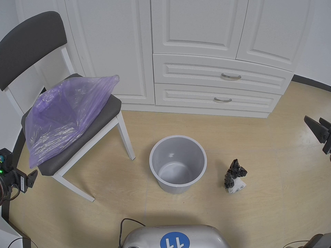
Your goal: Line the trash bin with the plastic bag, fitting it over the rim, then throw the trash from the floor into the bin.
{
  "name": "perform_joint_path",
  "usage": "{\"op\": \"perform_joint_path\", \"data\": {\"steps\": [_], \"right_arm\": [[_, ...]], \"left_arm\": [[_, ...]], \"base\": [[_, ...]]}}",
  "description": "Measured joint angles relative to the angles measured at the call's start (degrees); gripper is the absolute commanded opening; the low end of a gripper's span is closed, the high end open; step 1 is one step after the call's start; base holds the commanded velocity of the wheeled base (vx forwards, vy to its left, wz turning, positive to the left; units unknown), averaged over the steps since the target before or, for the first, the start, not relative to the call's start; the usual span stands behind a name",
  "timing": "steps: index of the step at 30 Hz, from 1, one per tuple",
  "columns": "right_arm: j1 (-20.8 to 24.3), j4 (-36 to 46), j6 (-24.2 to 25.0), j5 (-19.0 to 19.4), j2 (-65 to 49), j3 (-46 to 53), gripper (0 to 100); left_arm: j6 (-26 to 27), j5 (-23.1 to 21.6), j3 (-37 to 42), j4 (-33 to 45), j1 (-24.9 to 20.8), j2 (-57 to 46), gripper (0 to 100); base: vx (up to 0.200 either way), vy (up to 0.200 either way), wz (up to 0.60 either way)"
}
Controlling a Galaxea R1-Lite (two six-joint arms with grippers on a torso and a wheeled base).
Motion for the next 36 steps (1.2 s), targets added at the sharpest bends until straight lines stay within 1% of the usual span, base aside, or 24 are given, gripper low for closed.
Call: {"op": "perform_joint_path", "data": {"steps": [2, 4, 7, 9, 14, 27, 31, 36], "right_arm": [[3.4, -1.6, 1.0, -5.1, 1.6, 0.0, 100], [6.5, -3.5, 1.6, -8.7, 3.0, 0.1, 100], [11.1, -6.4, 2.3, -12.6, 4.8, 0.3, 100], [13.3, -7.4, 2.5, -13.9, 5.9, 0.6, 100], [15.5, -7.9, 2.7, -14.3, 7.4, 1.1, 100], [16.0, -8.0, 2.6, -14.3, 7.8, 1.3, 100], [16.0, -8.0, 2.5, -14.3, 7.8, 1.4, 100], [16.0, -8.0, 2.4, -14.3, 7.7, 1.7, 100]], "left_arm": [[1.1, -2.3, 0.1, -0.8, 2.0, 1.1, 100], [1.7, -3.8, 0.1, -1.5, 3.4, 2.1, 100], [2.2, -5.1, 0.3, -4.0, 5.0, 3.9, 100], [2.4, -5.7, 0.6, -6.4, 5.8, 5.4, 100], [2.5, -5.9, 1.8, -11.2, 6.8, 8.8, 100], [2.5, -5.8, 5.1, -23.5, 8.1, 16.6, 100], [2.4, -5.8, 5.6, -25.8, 8.2, 18.6, 100], [2.3, -5.7, 5.9, -26.8, 8.5, 19.7, 100]], "base": [[0.0, 0.0, 0.0], [0.0, 0.0, 0.0], [0.0, 0.0, 0.0], [0.0, 0.0, 0.0], [0.0, 0.0, 0.0], [0.0, 0.0, 0.0], [0.0, 0.0, 0.0], [0.0, 0.0, 0.0]]}}
